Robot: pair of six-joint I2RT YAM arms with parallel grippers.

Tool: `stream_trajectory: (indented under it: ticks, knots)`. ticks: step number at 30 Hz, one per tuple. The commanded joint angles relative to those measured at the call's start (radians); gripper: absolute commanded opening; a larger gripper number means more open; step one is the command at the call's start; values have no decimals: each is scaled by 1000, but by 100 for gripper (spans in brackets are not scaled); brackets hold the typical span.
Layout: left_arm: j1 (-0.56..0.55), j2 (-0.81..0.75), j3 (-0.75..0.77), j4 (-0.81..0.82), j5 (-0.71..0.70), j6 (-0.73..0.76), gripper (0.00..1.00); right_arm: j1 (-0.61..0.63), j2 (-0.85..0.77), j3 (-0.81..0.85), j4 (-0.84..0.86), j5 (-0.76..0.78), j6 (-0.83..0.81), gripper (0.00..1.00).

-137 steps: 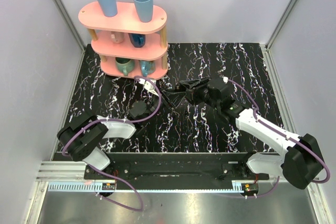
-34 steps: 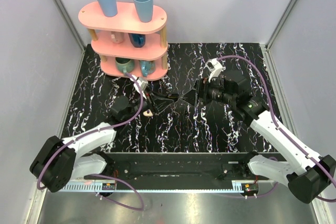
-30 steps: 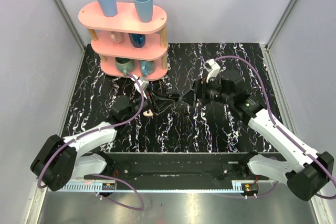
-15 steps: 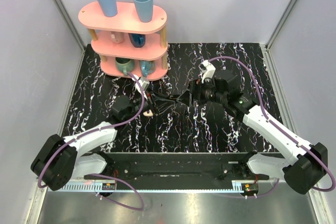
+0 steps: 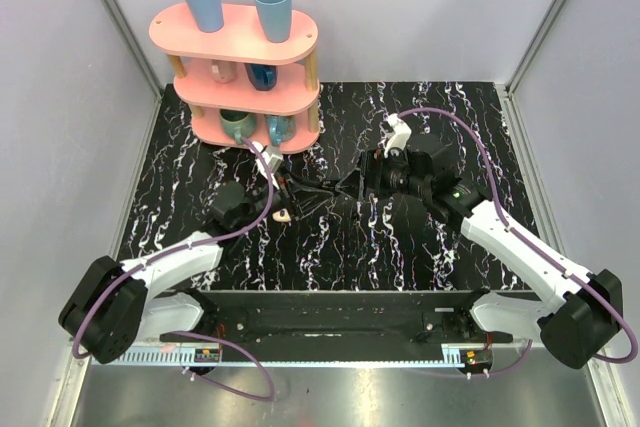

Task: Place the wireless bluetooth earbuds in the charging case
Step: Open the charging case, then pick up the earbud from the center of the board.

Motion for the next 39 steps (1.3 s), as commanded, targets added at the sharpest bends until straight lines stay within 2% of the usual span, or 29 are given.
stream_trajectory:
  ticks: [1,16,23,30,34,38,39]
  knots:
    - [1,-14,22,105,66,-8,0,6,3,-2,55,62,19,89]
    - [1,-20,21,113,164,-6,0,4,17,24,78,97,45,91]
    - [1,-57,10,84,138,17,0,6,34,36,69,97,34,91]
    - [3,-75,-19,-34,17,81,0,4,-25,73,99,16,31,92]
    - [9,-71,-56,-2,-25,75,0,6,-57,82,116,-18,46,92]
    - [26,-72,-73,13,-34,71,0,6,-94,49,115,65,62,91]
    - [30,-83,-81,13,-33,68,0,4,-103,43,97,131,74,88]
